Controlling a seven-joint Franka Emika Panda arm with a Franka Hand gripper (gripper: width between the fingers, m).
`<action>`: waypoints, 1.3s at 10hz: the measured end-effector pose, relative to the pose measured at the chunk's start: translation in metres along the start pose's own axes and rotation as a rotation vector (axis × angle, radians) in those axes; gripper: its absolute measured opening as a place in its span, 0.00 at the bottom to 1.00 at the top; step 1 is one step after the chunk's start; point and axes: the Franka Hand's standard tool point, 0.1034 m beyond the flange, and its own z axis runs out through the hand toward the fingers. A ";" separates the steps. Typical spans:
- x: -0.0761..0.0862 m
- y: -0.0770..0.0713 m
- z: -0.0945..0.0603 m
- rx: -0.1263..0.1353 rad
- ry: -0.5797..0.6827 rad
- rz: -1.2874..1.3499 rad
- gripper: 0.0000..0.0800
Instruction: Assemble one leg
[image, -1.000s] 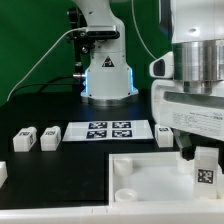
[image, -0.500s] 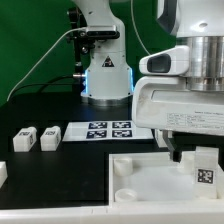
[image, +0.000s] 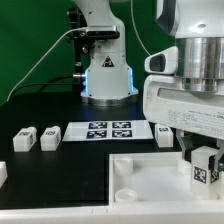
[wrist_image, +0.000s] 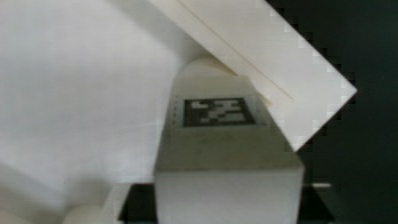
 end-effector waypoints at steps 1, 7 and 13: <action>0.001 0.002 0.000 -0.007 -0.007 0.155 0.36; -0.002 0.006 0.001 -0.061 -0.073 1.068 0.37; -0.002 0.008 0.001 -0.066 -0.052 1.005 0.64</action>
Offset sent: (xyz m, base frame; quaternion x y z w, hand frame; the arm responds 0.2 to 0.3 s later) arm 0.0146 -0.0007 -0.0098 -0.0125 -0.0506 0.3849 0.9215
